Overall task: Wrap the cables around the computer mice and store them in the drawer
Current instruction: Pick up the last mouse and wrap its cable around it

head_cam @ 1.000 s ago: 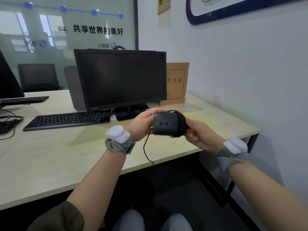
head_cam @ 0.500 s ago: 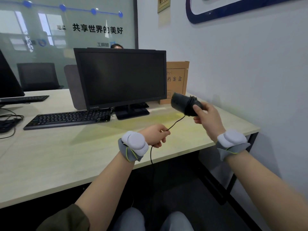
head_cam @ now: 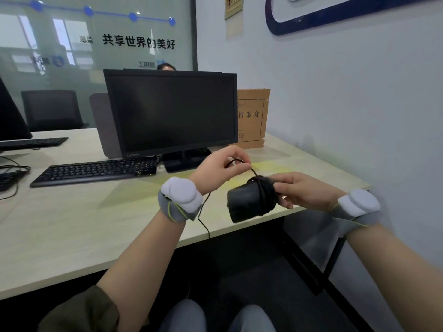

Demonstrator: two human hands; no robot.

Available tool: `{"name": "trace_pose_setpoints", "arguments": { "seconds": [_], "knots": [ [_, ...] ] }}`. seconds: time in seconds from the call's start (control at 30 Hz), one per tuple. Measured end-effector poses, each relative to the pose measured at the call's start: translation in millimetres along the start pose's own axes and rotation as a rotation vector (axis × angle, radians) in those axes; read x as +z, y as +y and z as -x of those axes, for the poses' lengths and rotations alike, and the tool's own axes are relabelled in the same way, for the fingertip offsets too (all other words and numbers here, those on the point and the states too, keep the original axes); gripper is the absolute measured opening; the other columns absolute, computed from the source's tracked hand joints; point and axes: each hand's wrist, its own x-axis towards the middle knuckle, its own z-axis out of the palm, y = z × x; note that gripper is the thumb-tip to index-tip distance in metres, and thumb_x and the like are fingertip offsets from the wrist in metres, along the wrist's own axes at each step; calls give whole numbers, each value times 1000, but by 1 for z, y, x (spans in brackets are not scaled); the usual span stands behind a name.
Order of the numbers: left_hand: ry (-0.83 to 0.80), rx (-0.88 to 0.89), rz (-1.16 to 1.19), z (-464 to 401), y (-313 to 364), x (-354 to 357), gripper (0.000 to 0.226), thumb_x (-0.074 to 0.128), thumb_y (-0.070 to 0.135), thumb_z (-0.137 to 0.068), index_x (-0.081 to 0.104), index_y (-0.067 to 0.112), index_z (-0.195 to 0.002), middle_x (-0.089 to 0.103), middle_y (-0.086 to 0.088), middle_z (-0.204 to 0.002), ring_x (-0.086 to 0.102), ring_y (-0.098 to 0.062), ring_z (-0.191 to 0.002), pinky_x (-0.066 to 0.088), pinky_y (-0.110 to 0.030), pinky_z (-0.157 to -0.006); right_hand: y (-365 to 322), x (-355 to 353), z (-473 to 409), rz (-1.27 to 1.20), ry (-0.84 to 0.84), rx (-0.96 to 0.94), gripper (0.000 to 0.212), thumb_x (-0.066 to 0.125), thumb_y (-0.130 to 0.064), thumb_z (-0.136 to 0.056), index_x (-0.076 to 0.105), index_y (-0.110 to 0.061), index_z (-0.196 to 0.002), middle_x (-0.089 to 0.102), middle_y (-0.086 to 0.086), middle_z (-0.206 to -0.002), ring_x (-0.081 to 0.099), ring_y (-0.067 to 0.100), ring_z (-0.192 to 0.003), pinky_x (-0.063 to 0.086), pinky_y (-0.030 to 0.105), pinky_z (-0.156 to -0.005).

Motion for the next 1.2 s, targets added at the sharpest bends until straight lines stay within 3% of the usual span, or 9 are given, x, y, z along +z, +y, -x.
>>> {"name": "trace_pose_setpoints", "arguments": {
  "seconds": [0.13,0.2,0.33,0.5,0.67,0.83,0.93,1.03,1.2],
  "knots": [
    [58,-69,348,4,-4,5,31,40,8,-96,63,28,-90,57,-6,-80,48,-17,-66,42,-27,-60,-6,12,-9,-420,223,-107,38,36,-17,-96,65,-16,-71,51,-7,-54,44,2,-42,36,10,-38],
    [67,-141,359,6,-6,12,33,34,4,-97,59,25,-91,54,1,-75,46,-5,-53,39,-18,-50,-9,17,-18,-562,317,-153,21,44,-24,-89,62,-14,-83,55,-6,-62,44,2,-42,35,9,-36],
    [-65,-297,183,7,-14,29,39,32,11,-98,44,21,-134,52,5,-76,40,-5,-50,35,-13,-45,-11,20,-31,-787,529,-209,20,46,-28,-93,57,-12,-99,56,-1,-84,47,3,-45,41,8,-41],
    [-126,-328,-39,6,-14,31,34,46,25,-94,52,22,-127,54,7,-66,46,-7,-49,41,-15,-45,0,23,-38,-413,748,-154,15,51,-24,-94,58,-10,-93,59,3,-79,51,3,-44,45,12,-45],
    [-360,-384,-40,12,-10,20,14,50,30,-92,63,24,-88,53,10,-47,47,-8,-43,43,-19,-45,2,11,-31,164,873,-142,28,54,-22,-92,52,-11,-118,57,-4,-94,58,9,-55,50,15,-51],
    [-229,-193,-510,4,-3,7,17,50,30,-92,64,20,-95,61,4,-81,57,-16,-77,46,-27,-68,0,4,-22,558,684,-58,29,56,-21,-91,55,-17,-120,57,-5,-84,57,8,-53,50,13,-51],
    [-117,-132,-536,-5,2,-3,8,57,30,-88,61,24,-86,59,12,-79,59,-13,-81,49,-27,-72,-5,5,-20,645,437,46,26,54,-25,-92,60,-20,-117,63,2,-78,59,13,-57,55,29,-62],
    [-88,-61,-361,-7,1,-7,9,65,29,-83,56,29,-84,56,15,-76,56,-7,-74,48,-21,-73,-8,3,-17,535,259,73,24,52,-25,-93,63,-18,-113,61,-6,-67,55,7,-55,53,24,-57],
    [-87,-69,166,-1,-5,-14,19,61,20,-86,64,36,-77,64,16,-76,58,-6,-69,49,-18,-65,2,8,-11,-86,43,-46,27,47,-27,-87,60,-5,-97,55,-7,-61,46,7,-49,39,15,-47]
  ]
}}
